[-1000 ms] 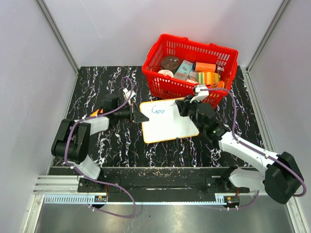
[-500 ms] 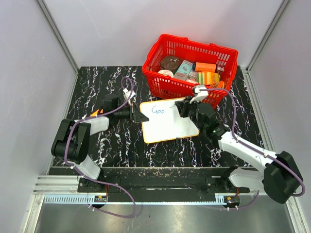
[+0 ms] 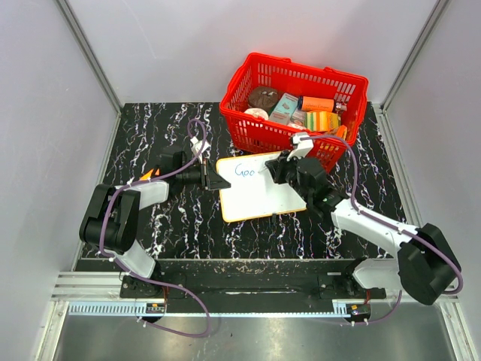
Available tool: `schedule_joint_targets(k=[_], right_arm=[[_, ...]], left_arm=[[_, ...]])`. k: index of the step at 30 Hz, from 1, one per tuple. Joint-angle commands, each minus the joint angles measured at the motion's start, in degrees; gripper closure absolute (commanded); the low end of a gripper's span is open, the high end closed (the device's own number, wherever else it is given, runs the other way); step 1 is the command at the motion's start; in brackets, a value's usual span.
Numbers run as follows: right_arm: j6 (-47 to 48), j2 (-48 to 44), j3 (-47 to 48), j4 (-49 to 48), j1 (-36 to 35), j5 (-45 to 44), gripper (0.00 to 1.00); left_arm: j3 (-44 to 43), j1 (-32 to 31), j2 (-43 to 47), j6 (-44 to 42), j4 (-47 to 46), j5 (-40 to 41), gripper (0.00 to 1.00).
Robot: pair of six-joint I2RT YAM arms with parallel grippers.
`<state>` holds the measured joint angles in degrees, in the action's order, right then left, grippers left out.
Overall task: Write a sentence on the whiteboard
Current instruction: Write on the whiteboard at the whiteboard stand.
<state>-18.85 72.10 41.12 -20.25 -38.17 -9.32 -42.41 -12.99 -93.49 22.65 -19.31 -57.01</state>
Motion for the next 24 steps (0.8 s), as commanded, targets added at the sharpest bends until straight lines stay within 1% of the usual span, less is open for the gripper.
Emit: schedule_joint_targets(k=[1, 7, 12, 16, 24], right_arm=[[-1.01, 1.29, 3.17, -2.34, 0.29, 0.36, 1.00], [-1.19, 2.61, 3.35, -3.04, 0.21, -0.87, 1.00], [-1.28, 1.65, 1.94, -4.36, 0.21, -3.50, 1.00], [-1.19, 0.68, 1.15, -5.33, 0.21, -3.86, 1.00], [-1.36, 2.61, 1.77, -5.24, 0.20, -4.04, 1.00]], left_arm=[[0.23, -0.80, -2.22, -8.33, 4.37, 9.11, 1.00], [0.23, -0.80, -2.22, -8.33, 4.37, 9.11, 1.00], [0.31, -0.80, -1.96, -8.50, 4.46, 9.38, 1.00], [0.14, -0.80, -2.22, -8.50, 4.54, 9.29, 1.00], [0.23, -0.80, -2.13, -8.50, 4.46, 9.20, 1.00]])
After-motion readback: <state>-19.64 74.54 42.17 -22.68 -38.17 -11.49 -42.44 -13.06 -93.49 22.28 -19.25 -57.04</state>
